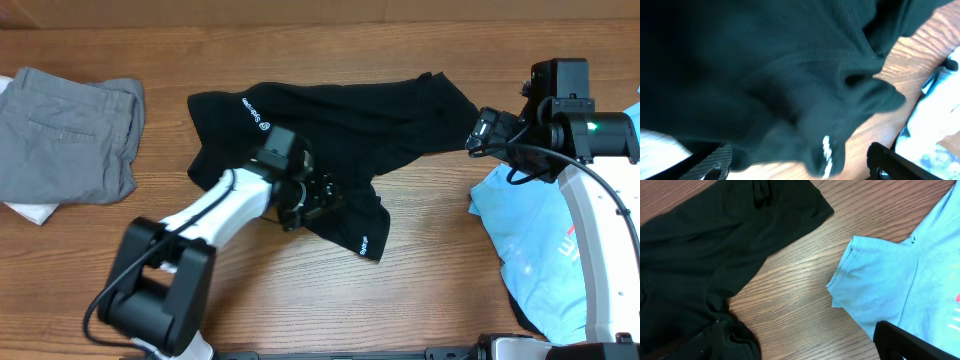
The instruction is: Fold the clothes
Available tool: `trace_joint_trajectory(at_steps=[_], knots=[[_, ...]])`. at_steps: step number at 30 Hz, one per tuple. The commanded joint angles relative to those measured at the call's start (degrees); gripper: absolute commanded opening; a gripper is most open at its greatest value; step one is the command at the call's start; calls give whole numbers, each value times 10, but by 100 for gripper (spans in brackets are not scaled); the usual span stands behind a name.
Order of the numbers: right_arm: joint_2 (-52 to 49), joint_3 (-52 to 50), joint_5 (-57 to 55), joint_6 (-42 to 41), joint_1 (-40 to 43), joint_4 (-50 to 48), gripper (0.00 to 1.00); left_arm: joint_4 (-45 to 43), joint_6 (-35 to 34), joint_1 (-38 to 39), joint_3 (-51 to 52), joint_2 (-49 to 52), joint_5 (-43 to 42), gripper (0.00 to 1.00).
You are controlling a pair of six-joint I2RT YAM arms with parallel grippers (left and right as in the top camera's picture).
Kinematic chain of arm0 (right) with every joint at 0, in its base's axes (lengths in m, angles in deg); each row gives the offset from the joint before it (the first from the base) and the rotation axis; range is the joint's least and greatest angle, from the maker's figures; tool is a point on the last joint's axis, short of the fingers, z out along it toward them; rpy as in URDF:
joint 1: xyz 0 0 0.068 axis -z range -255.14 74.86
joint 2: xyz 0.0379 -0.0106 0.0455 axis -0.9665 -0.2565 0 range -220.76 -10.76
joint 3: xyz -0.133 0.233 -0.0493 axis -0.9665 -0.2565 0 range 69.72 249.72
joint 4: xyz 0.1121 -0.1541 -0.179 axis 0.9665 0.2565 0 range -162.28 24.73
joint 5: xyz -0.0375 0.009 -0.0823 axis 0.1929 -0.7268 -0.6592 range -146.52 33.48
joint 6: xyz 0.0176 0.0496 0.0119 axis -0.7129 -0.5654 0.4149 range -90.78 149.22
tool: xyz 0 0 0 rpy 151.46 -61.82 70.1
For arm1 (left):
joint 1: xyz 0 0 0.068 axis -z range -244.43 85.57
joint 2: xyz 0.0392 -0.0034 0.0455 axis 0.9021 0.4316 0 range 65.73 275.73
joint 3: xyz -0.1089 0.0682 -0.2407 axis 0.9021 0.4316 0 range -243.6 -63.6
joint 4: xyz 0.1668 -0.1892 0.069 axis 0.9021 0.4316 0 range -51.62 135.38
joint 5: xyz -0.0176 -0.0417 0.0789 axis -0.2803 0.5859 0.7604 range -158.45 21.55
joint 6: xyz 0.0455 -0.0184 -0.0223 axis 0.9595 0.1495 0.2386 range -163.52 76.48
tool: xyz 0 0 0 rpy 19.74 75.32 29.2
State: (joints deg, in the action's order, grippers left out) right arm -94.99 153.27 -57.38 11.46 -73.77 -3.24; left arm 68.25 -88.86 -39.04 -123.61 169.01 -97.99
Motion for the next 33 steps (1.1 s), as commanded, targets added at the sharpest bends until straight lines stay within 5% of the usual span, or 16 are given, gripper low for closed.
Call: trace_joint_trajectory(at_steps=[1, 3, 6, 8, 17, 25, 28, 33], knots=[[1, 5, -5, 1, 0, -1, 100, -29, -87, 26, 4, 33, 20, 85], [1, 5, -6, 1, 0, 0, 100, -33, -98, 32, 4, 44, 23, 72], [1, 5, -6, 1, 0, 1, 100, -9, -99, 31, 4, 49, 33, 31], [1, 5, -6, 1, 0, 1, 100, 17, -90, 25, 4, 48, 41, 14], [1, 4, -6, 1, 0, 2, 100, 181, 15, -67, 4, -2, 107, 11], [-14, -28, 36, 1, 0, 6, 100, 301, 147, -301, 4, -103, 171, 14], [-23, -76, 61, -1, 0, -26, 100, 326, 194, -374, 4, -108, 137, 12], [-33, -147, 61, -3, 0, -87, 100, 337, 260, -369, 4, -108, 29, 8]])
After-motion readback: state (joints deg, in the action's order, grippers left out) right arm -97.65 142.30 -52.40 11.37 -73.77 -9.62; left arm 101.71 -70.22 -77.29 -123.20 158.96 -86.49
